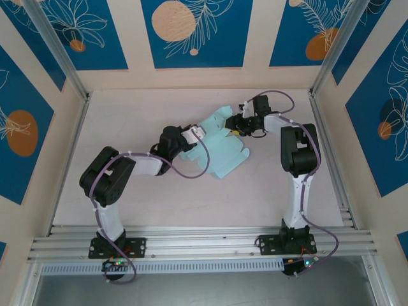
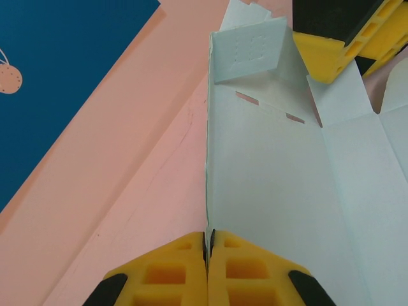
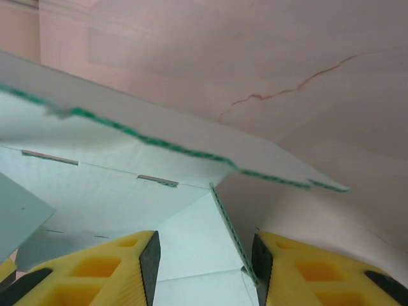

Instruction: Fold the paper box

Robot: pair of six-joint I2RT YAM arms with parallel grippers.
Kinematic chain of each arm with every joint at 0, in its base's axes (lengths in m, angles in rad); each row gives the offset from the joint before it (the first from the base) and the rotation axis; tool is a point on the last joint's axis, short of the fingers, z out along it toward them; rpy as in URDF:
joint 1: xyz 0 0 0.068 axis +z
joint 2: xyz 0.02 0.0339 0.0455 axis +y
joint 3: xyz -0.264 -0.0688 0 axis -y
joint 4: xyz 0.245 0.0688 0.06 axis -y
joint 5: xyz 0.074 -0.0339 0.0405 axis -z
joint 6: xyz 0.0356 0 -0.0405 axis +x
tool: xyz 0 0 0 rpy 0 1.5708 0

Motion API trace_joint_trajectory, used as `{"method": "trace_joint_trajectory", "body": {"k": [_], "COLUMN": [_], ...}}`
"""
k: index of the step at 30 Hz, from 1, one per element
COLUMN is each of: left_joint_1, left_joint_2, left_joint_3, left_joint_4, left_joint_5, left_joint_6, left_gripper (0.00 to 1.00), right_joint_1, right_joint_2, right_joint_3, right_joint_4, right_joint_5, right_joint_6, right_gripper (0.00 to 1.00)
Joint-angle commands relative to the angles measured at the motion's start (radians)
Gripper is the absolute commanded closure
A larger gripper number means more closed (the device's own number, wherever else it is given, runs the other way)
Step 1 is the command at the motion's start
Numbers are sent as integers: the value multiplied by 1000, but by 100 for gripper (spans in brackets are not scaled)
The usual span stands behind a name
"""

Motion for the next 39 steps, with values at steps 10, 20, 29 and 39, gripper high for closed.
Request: {"method": "trace_joint_trajectory", "body": {"k": [10,20,29,39], "left_joint_1": [-22,-65,-98,-102], "left_joint_2": [10,46,75,73], "left_joint_3": [75,84,80,32], "left_joint_4": [-35,-10,29,90], "left_joint_5": [-80,-133,-167,-162], "left_joint_6": [121,230,337,487], "left_gripper": [100,100,100,100], "right_joint_1": [49,59,61,-23], "right_joint_2": [-87,-69,-99,-294], "right_joint_3": [-86,-146,-231,-254], "right_joint_4": [118,178,225,73], "right_joint_5": [-32,-42,-72,-35], "right_joint_6": [89,156,216,91], "right_gripper": [58,61,62,51]}}
